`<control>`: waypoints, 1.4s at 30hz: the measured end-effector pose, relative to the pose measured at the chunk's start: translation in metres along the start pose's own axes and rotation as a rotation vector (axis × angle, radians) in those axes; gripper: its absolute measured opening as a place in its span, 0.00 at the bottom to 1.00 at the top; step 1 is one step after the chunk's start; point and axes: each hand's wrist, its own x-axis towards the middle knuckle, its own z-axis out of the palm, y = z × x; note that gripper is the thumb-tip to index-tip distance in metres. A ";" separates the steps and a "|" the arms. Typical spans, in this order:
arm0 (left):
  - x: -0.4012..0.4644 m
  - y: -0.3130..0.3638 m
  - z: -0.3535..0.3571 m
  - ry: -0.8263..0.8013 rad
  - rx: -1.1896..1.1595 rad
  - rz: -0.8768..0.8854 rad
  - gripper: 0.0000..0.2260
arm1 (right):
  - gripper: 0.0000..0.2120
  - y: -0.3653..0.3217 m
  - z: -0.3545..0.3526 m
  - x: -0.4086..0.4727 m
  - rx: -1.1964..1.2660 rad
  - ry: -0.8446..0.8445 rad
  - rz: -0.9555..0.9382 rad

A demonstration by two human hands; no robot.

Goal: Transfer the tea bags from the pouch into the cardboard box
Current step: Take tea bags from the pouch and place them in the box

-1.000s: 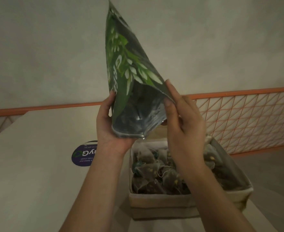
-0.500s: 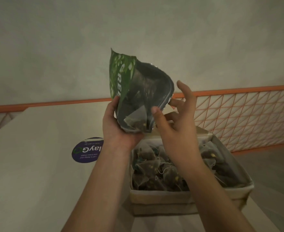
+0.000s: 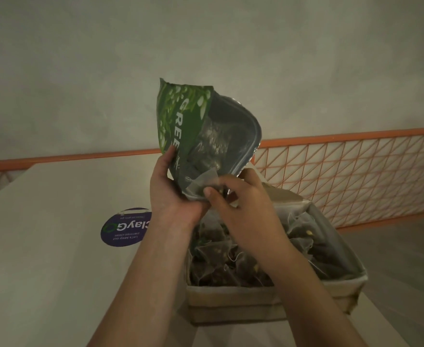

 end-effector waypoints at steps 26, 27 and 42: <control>-0.045 -0.015 0.008 -0.071 0.048 0.023 0.19 | 0.23 0.039 -0.079 -0.061 -0.214 0.015 0.045; -0.049 -0.015 0.008 -0.063 0.047 0.024 0.19 | 0.24 0.040 -0.080 -0.064 -0.228 0.040 0.045; -0.088 -0.006 0.005 -0.027 0.095 0.053 0.18 | 0.11 0.011 -0.065 -0.068 -0.429 -0.146 0.029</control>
